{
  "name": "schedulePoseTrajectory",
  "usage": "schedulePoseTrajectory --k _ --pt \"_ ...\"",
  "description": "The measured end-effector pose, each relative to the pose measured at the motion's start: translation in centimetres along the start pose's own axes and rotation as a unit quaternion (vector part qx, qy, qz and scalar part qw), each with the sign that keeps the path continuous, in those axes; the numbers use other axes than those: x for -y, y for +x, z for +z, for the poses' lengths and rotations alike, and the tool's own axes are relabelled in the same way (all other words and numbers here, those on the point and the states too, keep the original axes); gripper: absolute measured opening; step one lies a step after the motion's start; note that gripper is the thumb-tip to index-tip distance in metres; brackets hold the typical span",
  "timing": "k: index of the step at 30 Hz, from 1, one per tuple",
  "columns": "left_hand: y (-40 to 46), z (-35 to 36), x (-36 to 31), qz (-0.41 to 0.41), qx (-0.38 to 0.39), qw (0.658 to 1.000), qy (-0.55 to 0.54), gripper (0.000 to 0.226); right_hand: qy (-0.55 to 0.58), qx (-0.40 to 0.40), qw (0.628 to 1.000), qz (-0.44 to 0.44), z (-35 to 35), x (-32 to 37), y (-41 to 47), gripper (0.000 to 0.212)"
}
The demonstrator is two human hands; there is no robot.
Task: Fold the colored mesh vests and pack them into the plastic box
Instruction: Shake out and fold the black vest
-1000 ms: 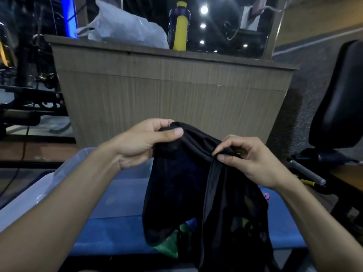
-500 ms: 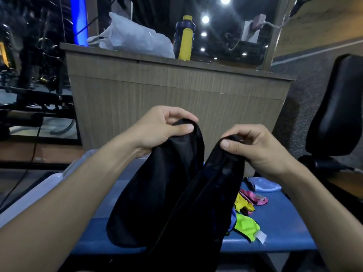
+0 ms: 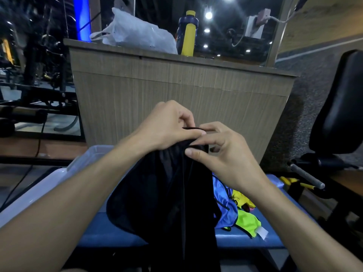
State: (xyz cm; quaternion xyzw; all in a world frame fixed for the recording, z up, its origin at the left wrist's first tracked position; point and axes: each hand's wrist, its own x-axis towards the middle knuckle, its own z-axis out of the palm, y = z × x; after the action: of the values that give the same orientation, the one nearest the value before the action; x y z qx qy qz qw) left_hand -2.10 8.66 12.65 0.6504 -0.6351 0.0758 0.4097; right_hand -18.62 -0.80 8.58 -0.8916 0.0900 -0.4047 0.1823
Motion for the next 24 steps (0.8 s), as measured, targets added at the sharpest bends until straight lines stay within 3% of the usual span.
schedulePoseTrajectory --k 2,7,11,13,16,18,21,24 --pt "0.3 0.0 -0.4 0.004 0.023 0.999 0.033 0.03 -0.057 -0.013 0.998 -0.009 -0.2 0.2 0.3 0.012" --pt "0.3 -0.5 -0.1 0.001 0.079 0.997 0.001 0.033 -0.18 0.054 0.981 -0.044 -1.1 -0.9 1.2 0.027" --pt "-0.2 -1.0 0.5 -0.008 0.129 0.991 -0.03 0.035 -0.183 0.065 0.981 0.007 -1.8 -3.9 1.3 0.025" --pt "-0.4 -1.0 0.9 -0.023 0.137 0.989 -0.056 0.036 -0.14 0.098 0.984 0.052 -1.7 -5.5 0.9 0.029" --pt "-0.5 -0.7 1.3 -0.028 0.144 0.987 -0.062 0.03 0.069 0.131 0.982 0.118 -1.3 -6.7 -0.3 0.017" --pt "-0.4 -0.4 1.5 -0.03 0.142 0.988 -0.053 0.027 0.166 0.147 0.969 0.11 -1.4 -6.5 -0.8 0.017" --pt "-0.1 -0.1 1.7 -0.031 0.145 0.987 -0.069 0.023 0.249 0.165 0.951 0.074 -1.4 -5.1 -0.8 0.018" --pt "0.2 0.5 1.8 -0.014 0.155 0.985 -0.079 0.02 0.243 0.152 0.956 0.056 -1.3 -3.4 0.4 0.016"
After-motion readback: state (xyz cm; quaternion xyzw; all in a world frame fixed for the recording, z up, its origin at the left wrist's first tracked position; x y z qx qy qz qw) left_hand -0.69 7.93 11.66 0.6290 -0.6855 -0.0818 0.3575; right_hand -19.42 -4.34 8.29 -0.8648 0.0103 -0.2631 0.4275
